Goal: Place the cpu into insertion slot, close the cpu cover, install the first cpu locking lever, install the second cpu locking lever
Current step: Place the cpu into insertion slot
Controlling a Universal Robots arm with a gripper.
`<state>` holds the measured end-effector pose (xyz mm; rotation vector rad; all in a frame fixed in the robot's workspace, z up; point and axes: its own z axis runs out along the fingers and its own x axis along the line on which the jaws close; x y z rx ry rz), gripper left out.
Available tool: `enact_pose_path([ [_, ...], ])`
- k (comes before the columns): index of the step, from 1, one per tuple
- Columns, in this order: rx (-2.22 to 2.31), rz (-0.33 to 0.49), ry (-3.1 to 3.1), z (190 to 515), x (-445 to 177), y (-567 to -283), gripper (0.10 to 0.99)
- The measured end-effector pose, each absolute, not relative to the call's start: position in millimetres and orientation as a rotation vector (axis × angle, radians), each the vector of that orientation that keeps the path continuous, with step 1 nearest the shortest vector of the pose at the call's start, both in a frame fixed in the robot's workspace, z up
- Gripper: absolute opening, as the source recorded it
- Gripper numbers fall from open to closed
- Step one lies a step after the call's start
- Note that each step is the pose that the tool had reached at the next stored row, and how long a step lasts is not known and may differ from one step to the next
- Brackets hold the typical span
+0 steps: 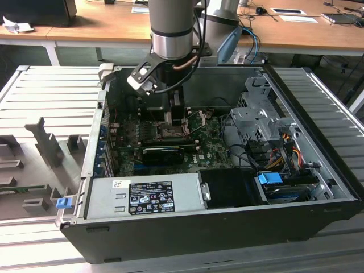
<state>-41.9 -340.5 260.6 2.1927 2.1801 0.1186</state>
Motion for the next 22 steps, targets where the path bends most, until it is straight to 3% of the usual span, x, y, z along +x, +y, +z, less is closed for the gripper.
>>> enact_pose_path([
  [22, 2.219, 0.112, 2.147, 205, -46, -321, 0.525],
])
